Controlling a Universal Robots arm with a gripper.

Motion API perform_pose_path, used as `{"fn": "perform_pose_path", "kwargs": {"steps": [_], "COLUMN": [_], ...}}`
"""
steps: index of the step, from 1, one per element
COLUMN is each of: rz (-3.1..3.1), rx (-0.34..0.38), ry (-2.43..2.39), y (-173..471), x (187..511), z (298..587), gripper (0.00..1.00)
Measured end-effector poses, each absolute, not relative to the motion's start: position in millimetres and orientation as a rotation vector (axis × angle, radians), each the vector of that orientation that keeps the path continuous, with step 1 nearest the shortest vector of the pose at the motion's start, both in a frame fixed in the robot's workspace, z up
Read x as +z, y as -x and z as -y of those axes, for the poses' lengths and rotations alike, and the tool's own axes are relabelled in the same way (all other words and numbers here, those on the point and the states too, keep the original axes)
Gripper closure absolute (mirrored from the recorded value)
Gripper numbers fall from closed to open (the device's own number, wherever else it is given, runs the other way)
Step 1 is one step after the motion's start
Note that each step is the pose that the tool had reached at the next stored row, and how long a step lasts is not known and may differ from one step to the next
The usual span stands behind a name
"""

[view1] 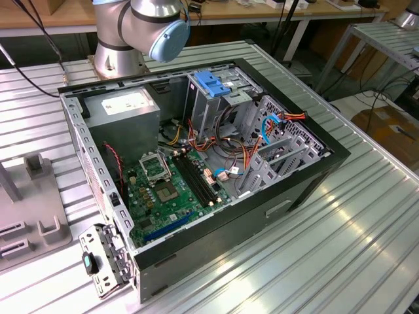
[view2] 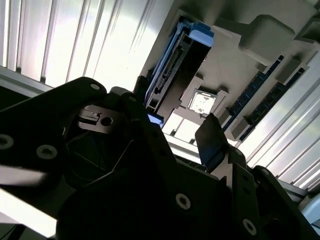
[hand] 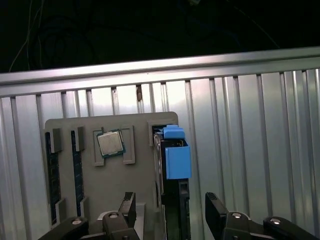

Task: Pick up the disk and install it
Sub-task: 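Pick up the disk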

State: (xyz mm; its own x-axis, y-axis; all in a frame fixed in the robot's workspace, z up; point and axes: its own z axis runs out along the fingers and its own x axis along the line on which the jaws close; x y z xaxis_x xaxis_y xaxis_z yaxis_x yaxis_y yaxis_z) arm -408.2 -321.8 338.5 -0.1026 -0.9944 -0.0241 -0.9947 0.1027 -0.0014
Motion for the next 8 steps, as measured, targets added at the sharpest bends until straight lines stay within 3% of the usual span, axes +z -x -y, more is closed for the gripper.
{"fn": "perform_pose_path", "kwargs": {"steps": [8], "rz": [-2.302], "rx": [0.03], "ry": [2.104], "y": [408.3], "x": [326.7], "z": [321.8], "gripper": [0.34]}}
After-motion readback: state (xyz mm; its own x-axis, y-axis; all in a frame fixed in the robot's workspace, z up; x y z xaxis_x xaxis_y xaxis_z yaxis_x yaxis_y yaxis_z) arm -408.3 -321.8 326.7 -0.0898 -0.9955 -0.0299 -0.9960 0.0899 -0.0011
